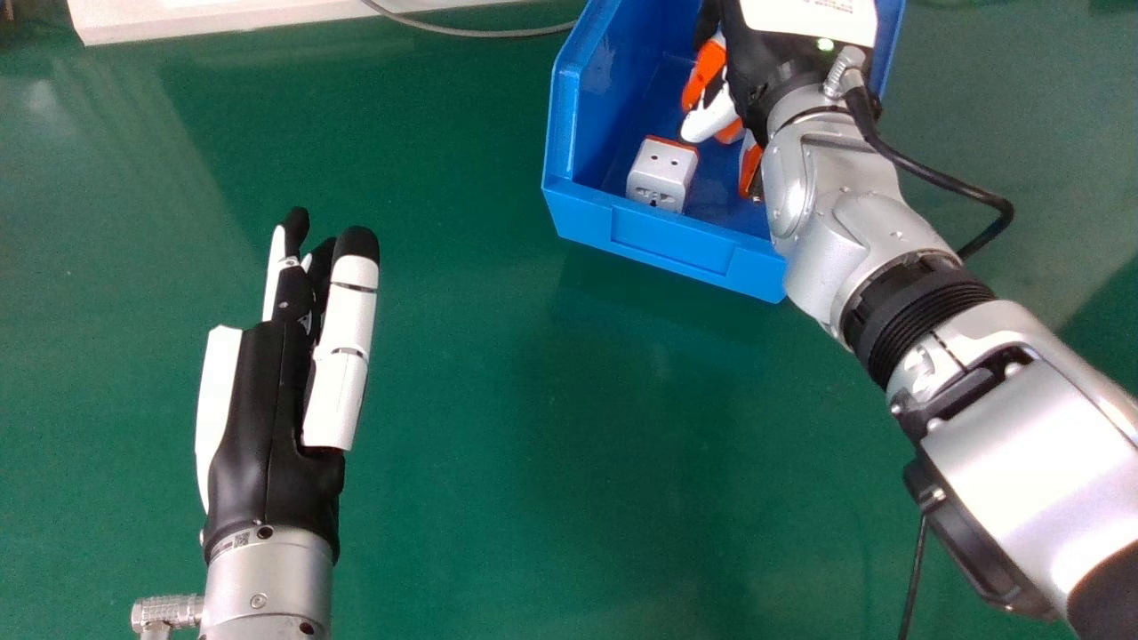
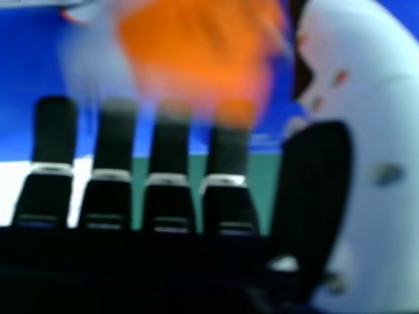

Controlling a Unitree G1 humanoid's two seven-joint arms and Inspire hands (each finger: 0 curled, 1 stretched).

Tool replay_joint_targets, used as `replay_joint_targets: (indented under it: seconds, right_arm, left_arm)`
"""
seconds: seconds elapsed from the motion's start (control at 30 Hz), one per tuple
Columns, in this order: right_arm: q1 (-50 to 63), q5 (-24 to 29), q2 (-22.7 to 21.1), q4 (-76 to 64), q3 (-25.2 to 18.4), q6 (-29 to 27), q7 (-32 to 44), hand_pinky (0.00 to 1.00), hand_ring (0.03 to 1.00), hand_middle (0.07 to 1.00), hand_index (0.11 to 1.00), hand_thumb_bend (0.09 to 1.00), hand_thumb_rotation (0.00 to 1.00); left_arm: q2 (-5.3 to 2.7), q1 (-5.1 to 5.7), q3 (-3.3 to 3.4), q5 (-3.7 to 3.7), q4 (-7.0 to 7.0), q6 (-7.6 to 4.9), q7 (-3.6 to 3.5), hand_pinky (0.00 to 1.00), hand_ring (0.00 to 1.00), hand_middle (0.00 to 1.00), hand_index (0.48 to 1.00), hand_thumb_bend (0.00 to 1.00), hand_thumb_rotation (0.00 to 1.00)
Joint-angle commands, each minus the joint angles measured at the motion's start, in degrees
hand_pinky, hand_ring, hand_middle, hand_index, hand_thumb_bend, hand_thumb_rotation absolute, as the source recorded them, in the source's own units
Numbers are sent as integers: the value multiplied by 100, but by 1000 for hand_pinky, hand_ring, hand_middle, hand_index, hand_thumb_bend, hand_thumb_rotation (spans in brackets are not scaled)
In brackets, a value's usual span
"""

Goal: Pick all objects and put in blue box

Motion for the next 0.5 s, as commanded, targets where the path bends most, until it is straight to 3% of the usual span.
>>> replay_joint_targets:
  seconds: [0.0, 0.47]
  right_arm:
    - [-224, -19, -6, -121, 3, -1, -2, 804, 949, 955, 923, 434, 2]
    - [-186, -113, -36, -135, 187, -34, 19, 907, 998, 998, 996, 498, 0]
  left_arm:
    - [-8, -41, 1, 9, -49, -117, 22, 921, 963, 956, 989, 468, 967]
    - [21, -89, 20, -8, 14, -141, -10, 921, 963, 957, 989, 467, 967]
